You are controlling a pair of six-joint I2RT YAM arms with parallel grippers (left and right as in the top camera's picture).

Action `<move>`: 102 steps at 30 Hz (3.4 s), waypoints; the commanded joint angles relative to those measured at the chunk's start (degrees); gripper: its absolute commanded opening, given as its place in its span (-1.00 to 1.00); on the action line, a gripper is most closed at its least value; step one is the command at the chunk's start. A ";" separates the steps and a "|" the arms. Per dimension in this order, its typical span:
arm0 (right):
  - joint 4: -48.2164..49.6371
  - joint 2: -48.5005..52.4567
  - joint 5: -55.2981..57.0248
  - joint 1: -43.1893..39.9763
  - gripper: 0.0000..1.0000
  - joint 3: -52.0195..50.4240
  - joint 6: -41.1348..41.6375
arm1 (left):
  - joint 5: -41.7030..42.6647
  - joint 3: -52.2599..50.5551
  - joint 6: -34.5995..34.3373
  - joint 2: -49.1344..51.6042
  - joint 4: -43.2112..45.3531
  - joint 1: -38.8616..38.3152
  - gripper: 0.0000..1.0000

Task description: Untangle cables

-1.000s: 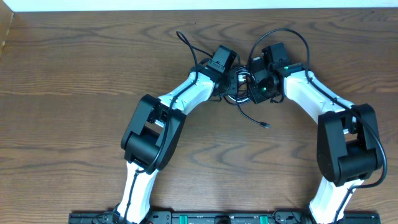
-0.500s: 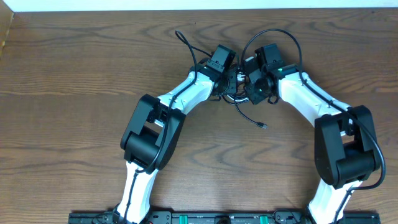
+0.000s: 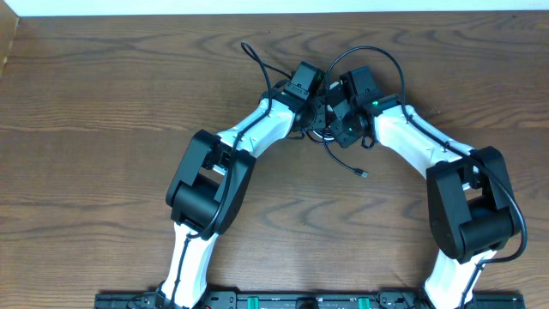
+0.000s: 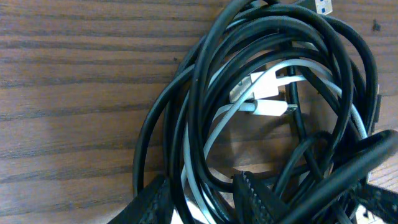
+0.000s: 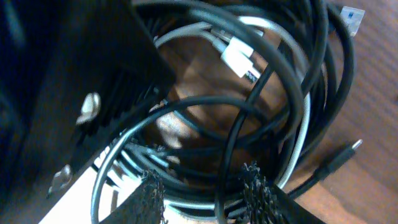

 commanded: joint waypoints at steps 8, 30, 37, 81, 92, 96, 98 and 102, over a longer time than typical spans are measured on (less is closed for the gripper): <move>1.42 -0.63 1.51 -0.81 -0.36 -5.18 -1.07 | -0.42 -0.33 -0.50 2.14 -0.87 0.09 -0.26; -0.09 -0.66 -6.34 -5.18 -0.98 -5.35 4.96 | -0.17 -0.33 -4.17 2.14 -3.28 3.56 -0.36; -1.79 -3.48 -19.41 -7.89 -0.98 -2.69 5.05 | -0.20 -0.33 -4.17 2.14 -3.28 3.56 -0.36; 0.39 2.32 -13.90 -5.77 -0.20 -2.64 0.57 | -0.20 -0.33 -4.17 2.14 -3.37 3.56 -0.36; 1.73 2.82 -18.43 -5.31 -0.21 -2.67 -5.60 | -0.20 -0.33 -4.17 2.14 -3.19 3.56 -0.36; 1.75 2.97 -18.25 -5.18 -0.23 -2.80 -5.62 | -0.20 -0.33 -4.17 2.14 -2.75 3.56 -0.36; 2.10 3.89 -18.16 -4.81 -0.24 -3.39 -6.88 | -0.20 -0.33 -4.17 2.14 -2.60 3.56 -0.36; 3.26 6.64 -17.94 -4.63 -0.23 -3.54 -6.93 | -0.20 -0.33 -4.15 2.14 -2.84 3.56 -0.36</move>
